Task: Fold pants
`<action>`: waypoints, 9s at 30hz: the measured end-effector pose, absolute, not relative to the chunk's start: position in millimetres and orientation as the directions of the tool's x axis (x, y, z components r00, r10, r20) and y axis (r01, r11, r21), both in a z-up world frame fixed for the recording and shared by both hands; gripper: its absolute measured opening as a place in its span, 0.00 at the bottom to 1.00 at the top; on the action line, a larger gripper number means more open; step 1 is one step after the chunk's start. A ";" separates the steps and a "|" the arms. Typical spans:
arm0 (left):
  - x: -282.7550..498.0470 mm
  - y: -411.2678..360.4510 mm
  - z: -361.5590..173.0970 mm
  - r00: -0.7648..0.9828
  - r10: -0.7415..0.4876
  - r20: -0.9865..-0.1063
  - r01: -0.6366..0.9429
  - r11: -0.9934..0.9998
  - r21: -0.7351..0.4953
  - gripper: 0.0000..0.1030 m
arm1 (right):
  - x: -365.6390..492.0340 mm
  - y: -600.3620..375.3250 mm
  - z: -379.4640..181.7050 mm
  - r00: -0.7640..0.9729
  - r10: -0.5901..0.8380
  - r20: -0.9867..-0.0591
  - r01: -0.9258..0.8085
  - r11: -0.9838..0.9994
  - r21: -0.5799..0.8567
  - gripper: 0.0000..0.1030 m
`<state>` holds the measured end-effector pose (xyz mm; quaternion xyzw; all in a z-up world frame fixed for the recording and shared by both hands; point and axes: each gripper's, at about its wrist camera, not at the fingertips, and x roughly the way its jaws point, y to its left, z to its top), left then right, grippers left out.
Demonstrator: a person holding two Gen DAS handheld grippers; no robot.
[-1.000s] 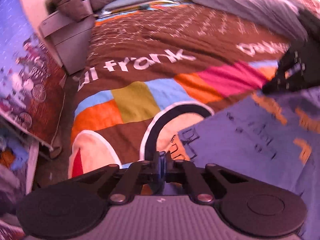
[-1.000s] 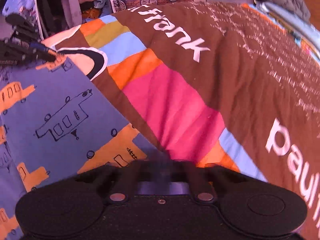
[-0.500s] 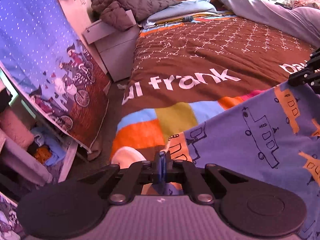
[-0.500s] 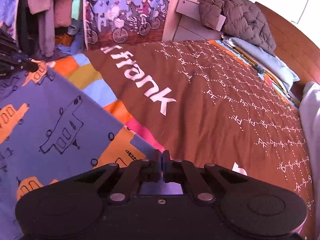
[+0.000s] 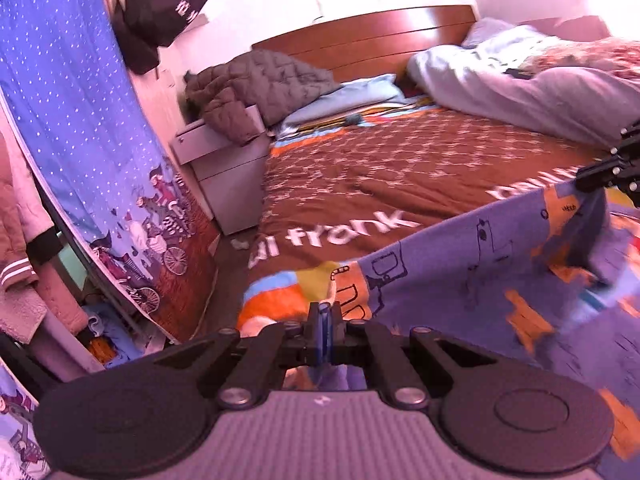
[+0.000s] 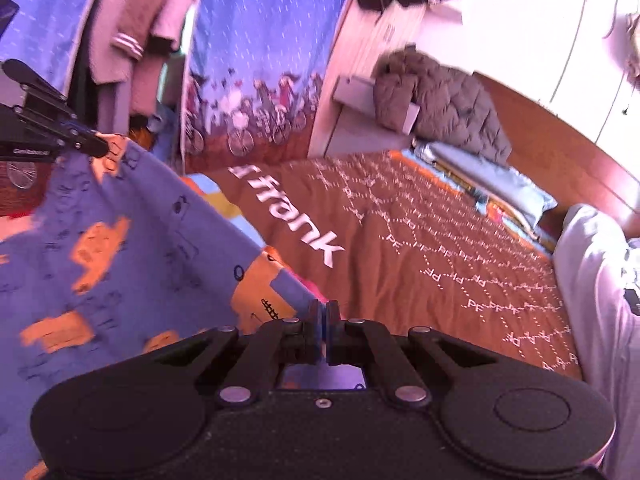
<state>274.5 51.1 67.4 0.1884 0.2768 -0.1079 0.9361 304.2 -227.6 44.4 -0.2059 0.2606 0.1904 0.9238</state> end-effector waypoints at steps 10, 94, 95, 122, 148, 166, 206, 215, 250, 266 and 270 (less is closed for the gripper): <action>160.7 62.3 6.4 0.837 -0.082 -0.542 0.268 0.924 0.274 0.01 | 156.6 -226.2 22.4 0.798 0.254 -0.546 -0.470 0.830 -0.301 0.00; 171.0 199.2 -33.7 0.554 -0.514 -0.655 -0.017 0.780 -0.626 0.41 | 67.7 -170.3 -36.1 0.840 0.044 -0.541 -0.199 0.953 -0.231 0.70; 171.4 198.7 -32.8 0.564 -0.488 -0.666 -0.012 0.801 -0.598 0.39 | 65.8 -166.9 -36.2 0.846 0.043 -0.531 -0.204 0.947 -0.249 0.70; 181.0 169.6 -13.1 0.691 -0.034 -0.722 -0.085 0.988 -0.128 0.10 | 88.7 -184.0 -50.4 0.730 -0.186 -0.658 -0.029 0.953 -0.302 0.80; 140.2 -107.8 -1.8 0.509 -0.582 -0.635 0.711 0.699 -0.071 0.64 | 8.5 -387.1 -25.2 0.836 -0.008 -0.548 0.201 0.935 0.292 0.99; 196.7 -95.0 -64.2 0.386 -0.674 -0.629 0.530 0.721 -0.447 0.44 | 7.8 -414.0 -43.5 0.830 0.198 -0.522 0.154 0.818 0.555 0.90; 224.4 -79.9 -76.7 0.320 -0.701 -0.637 0.292 0.713 -0.638 0.03 | 325.8 -311.1 -18.2 0.518 -0.096 -0.850 0.096 0.994 -0.054 0.00; 166.5 -152.4 -42.7 0.417 -0.570 -0.708 0.550 0.778 -0.302 0.01 | 183.9 -428.1 43.5 0.724 -0.021 -0.689 0.244 0.943 0.227 0.00; 274.8 -397.0 -57.9 0.303 -0.457 -0.836 0.688 0.712 -0.139 0.74 | 52.7 -542.2 -72.0 0.775 0.079 -0.627 0.382 0.731 0.565 0.35; 243.3 -435.2 -40.9 0.389 -0.361 -0.848 0.730 0.681 0.045 0.15 | 49.6 -540.1 -72.3 0.792 0.085 -0.605 0.364 0.729 0.580 0.04; 237.2 -441.6 -31.5 0.416 -0.362 -0.834 0.735 0.674 0.074 0.15 | 46.4 -542.2 -71.8 0.803 0.082 -0.590 0.361 0.721 0.592 0.04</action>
